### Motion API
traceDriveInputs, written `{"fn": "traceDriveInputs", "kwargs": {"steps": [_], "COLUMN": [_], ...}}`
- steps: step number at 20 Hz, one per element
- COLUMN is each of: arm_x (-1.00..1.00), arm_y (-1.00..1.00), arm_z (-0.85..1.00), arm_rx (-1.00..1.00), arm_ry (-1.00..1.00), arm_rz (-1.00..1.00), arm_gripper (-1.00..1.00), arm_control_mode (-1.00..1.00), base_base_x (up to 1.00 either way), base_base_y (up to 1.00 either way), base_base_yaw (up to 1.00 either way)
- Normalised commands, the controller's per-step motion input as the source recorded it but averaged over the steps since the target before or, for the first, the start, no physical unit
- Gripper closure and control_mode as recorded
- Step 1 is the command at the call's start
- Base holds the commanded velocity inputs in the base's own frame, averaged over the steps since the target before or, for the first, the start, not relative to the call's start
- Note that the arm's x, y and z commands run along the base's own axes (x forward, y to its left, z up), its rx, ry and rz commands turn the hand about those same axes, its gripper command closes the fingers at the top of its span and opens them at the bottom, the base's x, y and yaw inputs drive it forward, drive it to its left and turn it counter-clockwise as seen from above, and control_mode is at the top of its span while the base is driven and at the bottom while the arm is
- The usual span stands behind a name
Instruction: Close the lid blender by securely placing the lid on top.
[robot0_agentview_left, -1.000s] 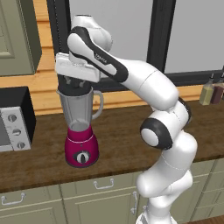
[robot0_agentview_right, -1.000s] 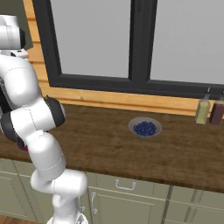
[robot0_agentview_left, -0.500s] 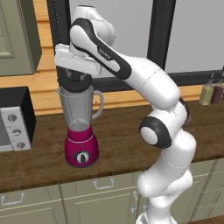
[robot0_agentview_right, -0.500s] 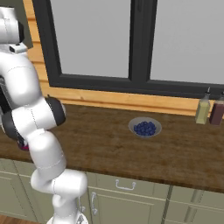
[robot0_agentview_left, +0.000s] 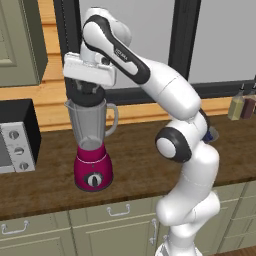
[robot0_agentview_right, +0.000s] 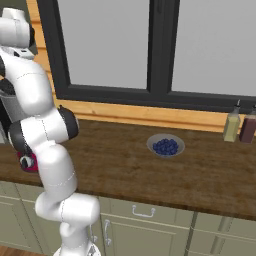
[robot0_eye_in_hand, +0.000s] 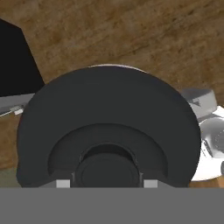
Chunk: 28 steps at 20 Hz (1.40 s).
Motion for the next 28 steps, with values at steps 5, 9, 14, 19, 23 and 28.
{"fn": "traceDriveInputs", "kwargs": {"steps": [5, 9, 14, 19, 23, 28], "arm_x": [0.00, -0.01, 0.00, 0.00, 0.00, 0.00], "arm_y": [0.00, 0.00, 0.00, 0.00, 0.00, -0.01], "arm_z": [-0.18, -0.34, -0.35, -0.25, -0.36, -0.37], "arm_rx": [-0.02, 0.00, 0.00, 0.00, 0.00, 0.00], "arm_ry": [0.09, 0.00, -0.09, -0.22, -0.31, -0.34], "arm_rz": [0.00, 0.00, 0.00, 0.00, 0.00, 0.00], "arm_gripper": [1.00, 1.00, 1.00, 1.00, 1.00, 1.00], "arm_control_mode": [-1.00, -1.00, -1.00, -1.00, -1.00, -1.00], "base_base_x": [0.00, 0.00, 0.00, 0.00, 0.00, 0.00], "base_base_y": [0.00, 0.00, 0.00, 0.00, 0.00, 0.00], "base_base_yaw": [0.00, 0.00, 0.00, 0.00, 0.00, 0.00]}}
